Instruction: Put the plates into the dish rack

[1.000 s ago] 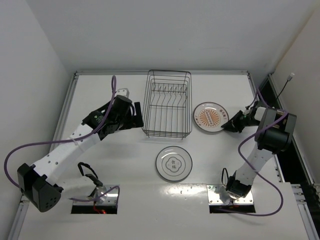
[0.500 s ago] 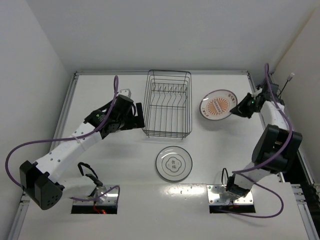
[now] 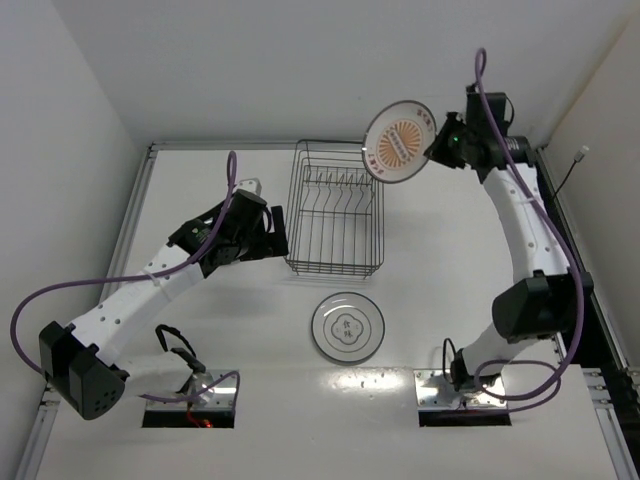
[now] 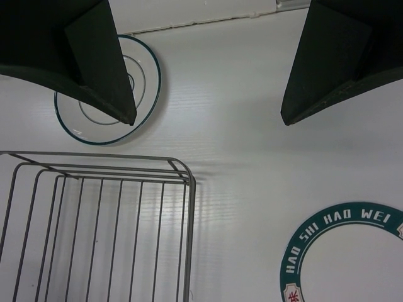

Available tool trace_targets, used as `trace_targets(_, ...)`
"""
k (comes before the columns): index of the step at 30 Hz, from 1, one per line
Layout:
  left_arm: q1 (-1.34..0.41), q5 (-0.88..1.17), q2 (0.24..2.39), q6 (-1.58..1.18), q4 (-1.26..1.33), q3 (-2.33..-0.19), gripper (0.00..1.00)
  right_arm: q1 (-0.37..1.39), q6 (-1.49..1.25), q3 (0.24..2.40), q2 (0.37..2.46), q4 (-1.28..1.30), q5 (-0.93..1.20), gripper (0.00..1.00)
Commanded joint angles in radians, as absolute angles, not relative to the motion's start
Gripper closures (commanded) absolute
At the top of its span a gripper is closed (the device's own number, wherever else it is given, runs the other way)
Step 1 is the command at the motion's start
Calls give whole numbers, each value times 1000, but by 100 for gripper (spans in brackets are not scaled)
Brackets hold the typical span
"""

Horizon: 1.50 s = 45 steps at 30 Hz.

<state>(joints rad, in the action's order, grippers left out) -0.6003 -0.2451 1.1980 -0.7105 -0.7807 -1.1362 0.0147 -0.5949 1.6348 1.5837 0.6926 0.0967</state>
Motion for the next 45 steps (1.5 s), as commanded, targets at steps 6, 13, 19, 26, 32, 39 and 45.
trace_targets(6, -591, -273, 1180, -704, -801, -1177, 0, 218, -629, 2009, 1836, 876, -363, 100)
trace_targets(13, -591, -291, 1161, -704, -821, -1186, 0, 267, -638, 2091, 1901, 946, -512, 100)
trace_targets(19, -591, -301, 1152, -695, -821, -1177, 0, 313, -649, 2091, 1957, 966, -554, 100)
trace_targets(26, -591, -301, 1152, -695, -821, -1177, 0, 354, -658, 2100, 2023, 988, -589, 100)
trace_targets(32, -591, -310, 1152, -686, -821, -1177, 0, 385, -667, 2160, 2095, 1046, -623, 100)
trace_targets(39, -591, -319, 1152, -686, -821, -1177, 0, 429, -676, 2169, 2137, 1080, -622, 100)
trace_targets(45, -591, -328, 1152, -677, -821, -1177, 0, 491, -696, 2094, 2128, 1017, -528, 96)
